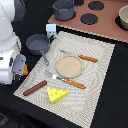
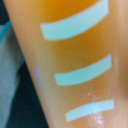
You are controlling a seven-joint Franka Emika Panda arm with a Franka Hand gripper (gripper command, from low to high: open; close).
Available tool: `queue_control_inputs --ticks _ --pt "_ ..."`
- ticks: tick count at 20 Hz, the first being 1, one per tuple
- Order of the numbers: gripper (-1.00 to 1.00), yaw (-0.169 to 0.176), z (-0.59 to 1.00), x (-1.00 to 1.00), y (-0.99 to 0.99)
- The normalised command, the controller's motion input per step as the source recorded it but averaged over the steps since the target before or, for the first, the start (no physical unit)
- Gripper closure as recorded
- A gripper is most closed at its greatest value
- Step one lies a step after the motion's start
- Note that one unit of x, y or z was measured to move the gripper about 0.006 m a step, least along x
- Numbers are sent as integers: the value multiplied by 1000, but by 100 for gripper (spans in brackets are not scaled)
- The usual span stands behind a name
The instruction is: Interact with the objects in diverse but meaningful ways.
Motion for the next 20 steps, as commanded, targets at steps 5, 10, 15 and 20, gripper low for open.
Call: queue_control_inputs --ticks 5,10,15,20 --pt "100 21 317 -111 -141" --pt "100 0 1000 192 14" --pt "100 6 1000 622 58" --pt "100 1 867 973 268"
